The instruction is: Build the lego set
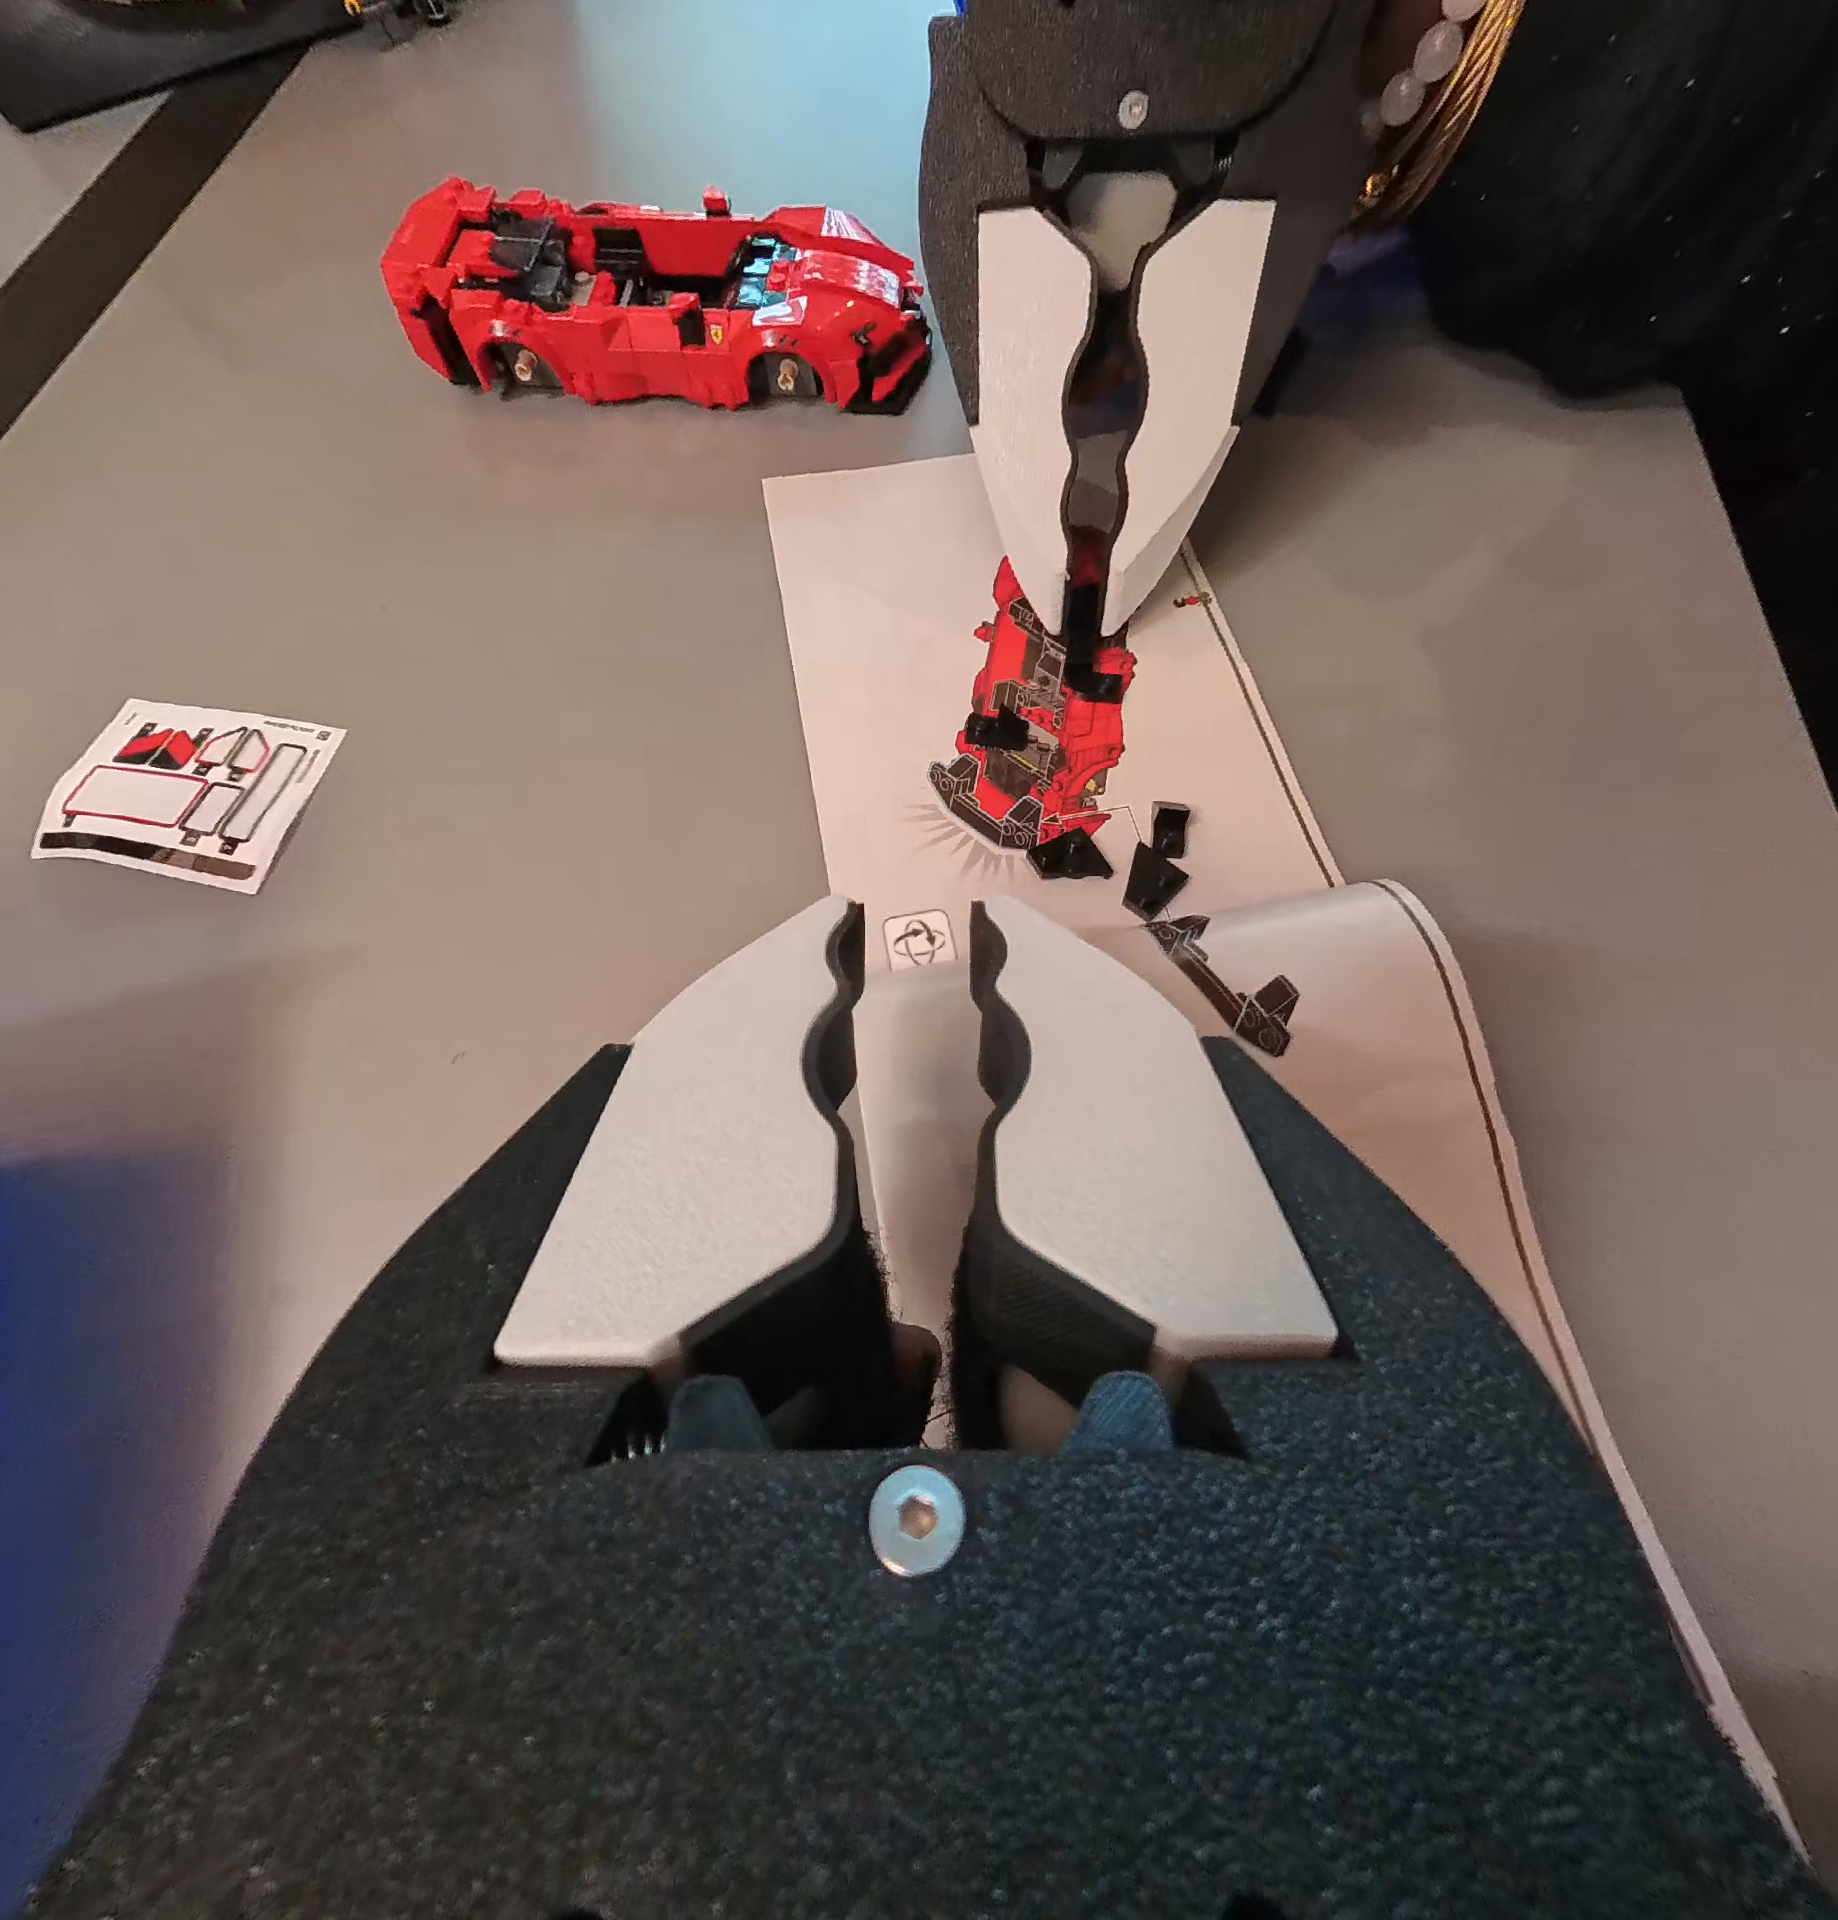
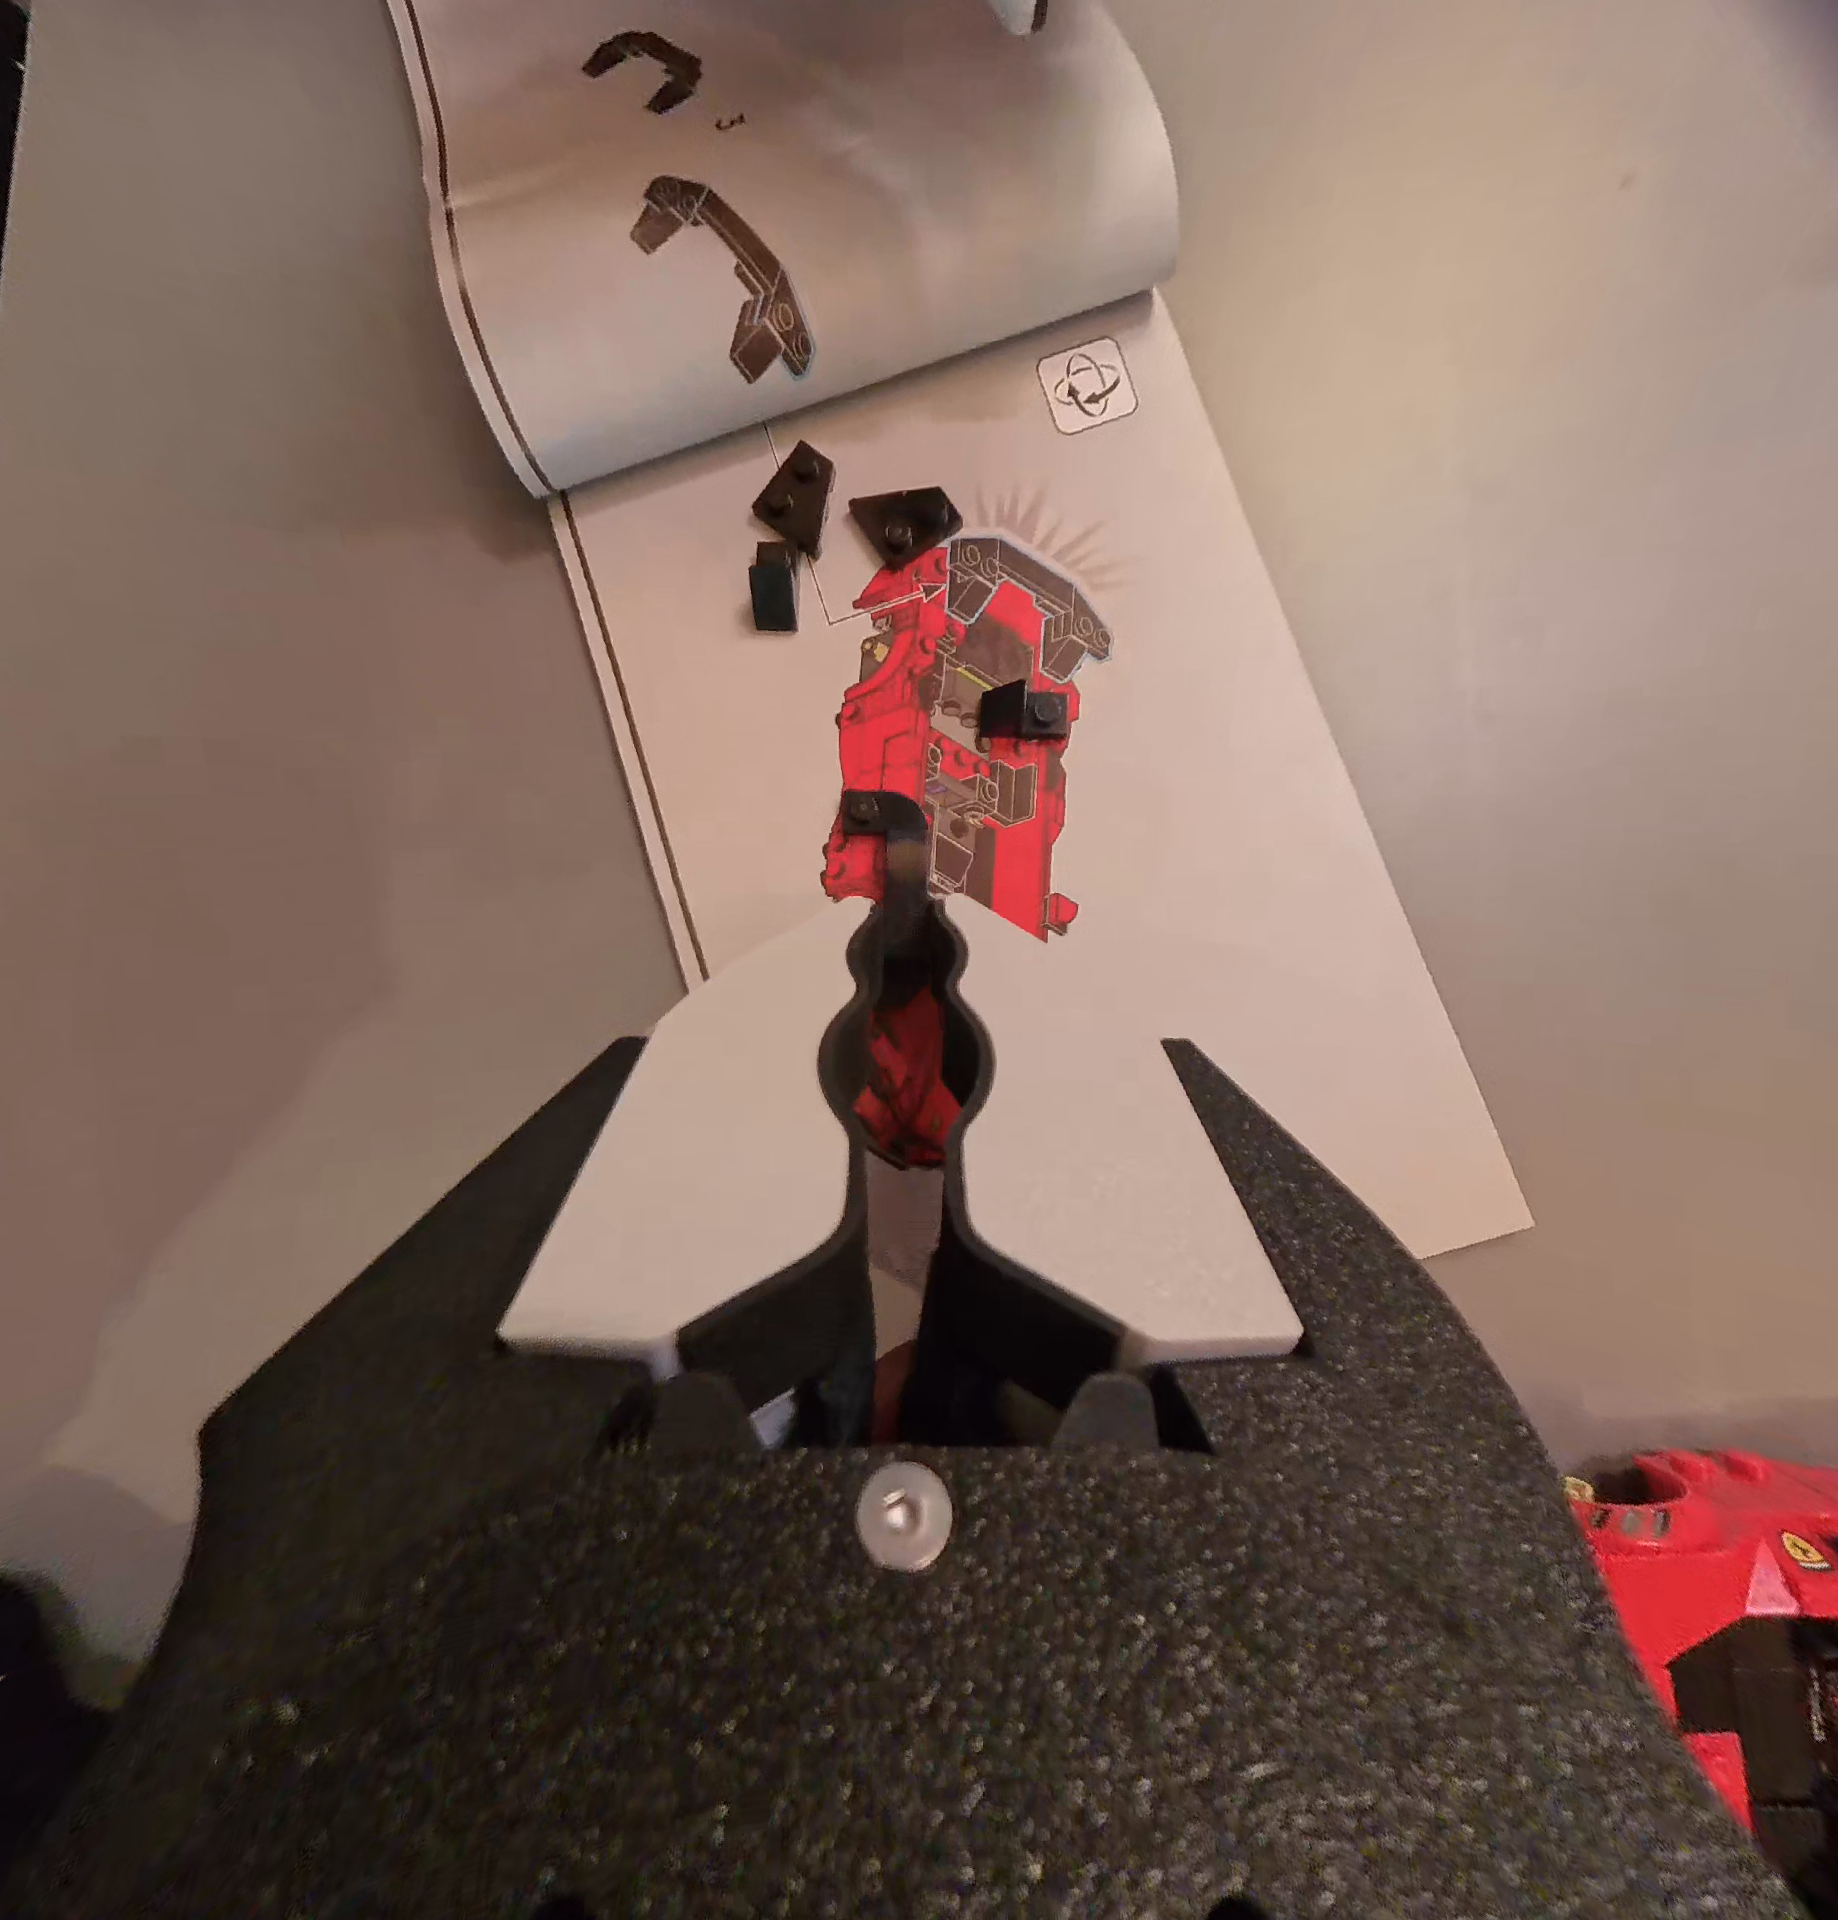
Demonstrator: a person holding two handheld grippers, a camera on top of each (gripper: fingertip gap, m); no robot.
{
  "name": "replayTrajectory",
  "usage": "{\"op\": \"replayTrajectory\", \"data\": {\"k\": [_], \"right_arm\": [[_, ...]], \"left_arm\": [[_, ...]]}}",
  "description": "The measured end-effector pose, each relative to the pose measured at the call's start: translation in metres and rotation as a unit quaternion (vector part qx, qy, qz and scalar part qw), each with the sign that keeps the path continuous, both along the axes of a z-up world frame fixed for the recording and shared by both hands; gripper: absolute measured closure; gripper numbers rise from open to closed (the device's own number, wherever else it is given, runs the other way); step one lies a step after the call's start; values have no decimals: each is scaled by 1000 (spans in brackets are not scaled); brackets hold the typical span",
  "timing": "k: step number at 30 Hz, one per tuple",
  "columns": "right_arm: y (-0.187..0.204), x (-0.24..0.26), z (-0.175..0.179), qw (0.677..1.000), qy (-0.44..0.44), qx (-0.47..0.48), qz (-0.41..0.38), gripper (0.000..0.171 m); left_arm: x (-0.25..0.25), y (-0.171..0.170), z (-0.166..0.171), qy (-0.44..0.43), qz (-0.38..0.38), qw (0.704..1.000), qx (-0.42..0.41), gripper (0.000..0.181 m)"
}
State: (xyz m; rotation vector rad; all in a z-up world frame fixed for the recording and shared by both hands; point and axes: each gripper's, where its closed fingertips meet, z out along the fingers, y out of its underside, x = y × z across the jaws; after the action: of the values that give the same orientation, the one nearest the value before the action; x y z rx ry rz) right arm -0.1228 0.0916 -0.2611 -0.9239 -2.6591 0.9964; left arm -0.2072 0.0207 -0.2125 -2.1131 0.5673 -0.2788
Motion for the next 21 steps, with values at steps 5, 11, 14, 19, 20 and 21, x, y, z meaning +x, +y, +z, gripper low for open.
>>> {"op": "replayTrajectory", "data": {"k": [5, 11, 14, 19, 20, 21], "right_arm": [[0, -1, 0, 1000, 2, -7, -3, 161], [-2, -7, 10, 999, 19, -31, -17, 148], [-4, -22, 26, 995, 72, -49, -41, 149], [-73, -31, 42, 990, 88, -111, 0, 157], [-83, -32, 35, 992, 82, -91, 10, 158], [-93, -32, 29, 994, 78, -78, 26, 159]], "left_arm": [[-9, -4, -9, -6, 25, 999, -42, 164], [-16, -6, -7, -26, 35, 998, -36, 167], [-17, -10, -9, -32, 34, 998, -46, 172], [-20, -21, -17, -17, 22, 996, -84, 173], [-21, -21, -16, -16, 23, 997, -78, 173], [-22, -20, -14, -15, 26, 997, -71, 173]]}}
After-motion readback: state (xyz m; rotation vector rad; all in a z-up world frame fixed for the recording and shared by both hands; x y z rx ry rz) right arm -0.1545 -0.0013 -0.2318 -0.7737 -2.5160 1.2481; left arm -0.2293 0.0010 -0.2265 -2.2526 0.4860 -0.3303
